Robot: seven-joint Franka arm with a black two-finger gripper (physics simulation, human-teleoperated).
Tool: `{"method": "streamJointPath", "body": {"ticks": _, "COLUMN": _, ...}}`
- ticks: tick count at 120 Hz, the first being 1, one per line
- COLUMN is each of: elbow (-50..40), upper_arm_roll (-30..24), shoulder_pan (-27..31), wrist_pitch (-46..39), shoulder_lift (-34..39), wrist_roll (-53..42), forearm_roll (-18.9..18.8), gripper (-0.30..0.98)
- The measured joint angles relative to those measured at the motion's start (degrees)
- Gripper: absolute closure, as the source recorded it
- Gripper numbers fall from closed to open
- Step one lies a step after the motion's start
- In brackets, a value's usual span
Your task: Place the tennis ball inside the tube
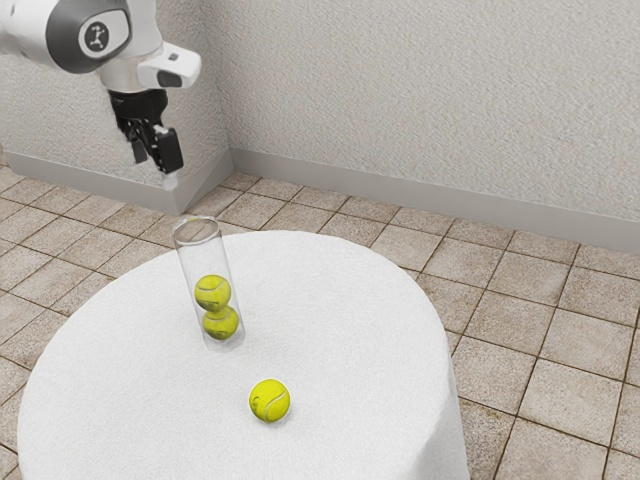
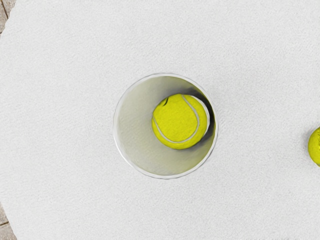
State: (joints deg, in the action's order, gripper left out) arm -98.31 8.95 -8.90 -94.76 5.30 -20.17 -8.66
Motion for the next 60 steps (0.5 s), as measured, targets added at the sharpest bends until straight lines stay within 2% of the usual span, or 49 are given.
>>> {"method": "streamJointPath", "body": {"ticks": 16, "elbow": -0.1, "upper_arm_roll": 0.16, "shoulder_pan": -0.46, "wrist_pitch": -0.41, "shoulder_lift": 0.09, "wrist_roll": -4.21, "forearm_roll": -0.25, "gripper": 0.0}}
{"method": "streamJointPath", "body": {"ticks": 32, "elbow": -1.96, "upper_arm_roll": 0.72, "shoulder_pan": -3.96, "wrist_pitch": -1.21, "shoulder_lift": 0.41, "wrist_roll": -5.69, "forearm_roll": 0.12, "gripper": 0.0}}
{"method": "streamJointPath", "body": {"ticks": 41, "elbow": -9.28, "upper_arm_roll": 0.65, "shoulder_pan": -7.02, "wrist_pitch": -3.77, "shoulder_lift": 0.95, "wrist_roll": -4.38, "forearm_roll": 2.89, "gripper": 0.0}}
{"method": "streamJointPath", "body": {"ticks": 60, "elbow": -23.62, "upper_arm_roll": 0.63, "shoulder_pan": -9.45, "wrist_pitch": -12.24, "shoulder_lift": 0.13, "wrist_roll": 0.32, "forearm_roll": 9.97, "gripper": 0.0}}
